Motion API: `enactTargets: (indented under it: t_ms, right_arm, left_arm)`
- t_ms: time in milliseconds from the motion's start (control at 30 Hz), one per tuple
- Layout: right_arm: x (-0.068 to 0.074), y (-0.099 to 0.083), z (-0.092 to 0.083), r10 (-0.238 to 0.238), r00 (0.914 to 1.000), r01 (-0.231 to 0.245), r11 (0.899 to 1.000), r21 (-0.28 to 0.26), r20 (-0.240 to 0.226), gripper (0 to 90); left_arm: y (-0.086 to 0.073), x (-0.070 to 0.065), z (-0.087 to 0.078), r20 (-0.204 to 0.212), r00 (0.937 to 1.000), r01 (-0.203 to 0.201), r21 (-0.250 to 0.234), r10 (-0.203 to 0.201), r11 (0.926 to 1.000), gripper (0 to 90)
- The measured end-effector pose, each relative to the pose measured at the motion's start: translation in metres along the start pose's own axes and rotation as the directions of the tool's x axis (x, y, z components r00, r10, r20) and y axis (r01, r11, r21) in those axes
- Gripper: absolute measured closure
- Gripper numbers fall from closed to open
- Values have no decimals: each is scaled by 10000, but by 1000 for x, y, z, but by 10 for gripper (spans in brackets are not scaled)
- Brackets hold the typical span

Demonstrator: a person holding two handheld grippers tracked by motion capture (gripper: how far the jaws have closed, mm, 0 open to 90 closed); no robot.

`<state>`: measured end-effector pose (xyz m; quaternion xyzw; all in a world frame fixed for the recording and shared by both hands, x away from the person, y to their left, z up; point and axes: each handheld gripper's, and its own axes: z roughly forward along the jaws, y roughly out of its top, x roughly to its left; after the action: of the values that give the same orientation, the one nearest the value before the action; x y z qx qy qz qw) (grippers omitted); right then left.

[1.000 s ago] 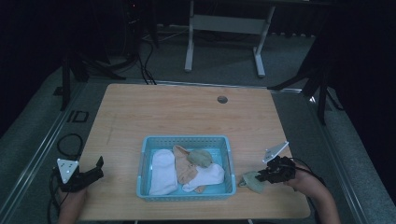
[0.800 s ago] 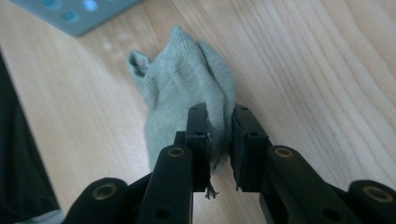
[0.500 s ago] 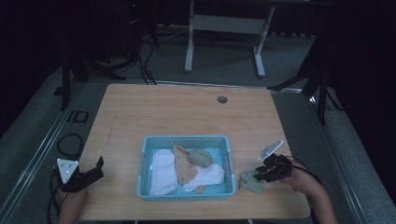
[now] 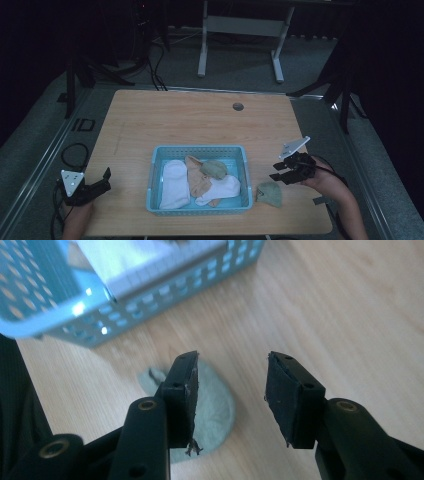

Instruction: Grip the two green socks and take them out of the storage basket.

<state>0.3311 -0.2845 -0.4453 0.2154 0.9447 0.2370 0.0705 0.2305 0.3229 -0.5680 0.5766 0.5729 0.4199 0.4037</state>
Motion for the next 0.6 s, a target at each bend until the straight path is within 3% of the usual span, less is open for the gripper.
enactTargets:
  t_ms: [333, 600]
  right_arm:
    - [7, 33, -15, -422, 9991, 425, 9982, -428, 72, 562]
    - [14, 51, -11, -872, 9961, 868, 9954, -401, -106, 566]
  left_arm:
    - [0, 0, 0, 18, 10000, -4, 5, 4, 10000, 4]
    - [0, 0, 0, 4, 10000, -7, -1, 7, 10000, 4]
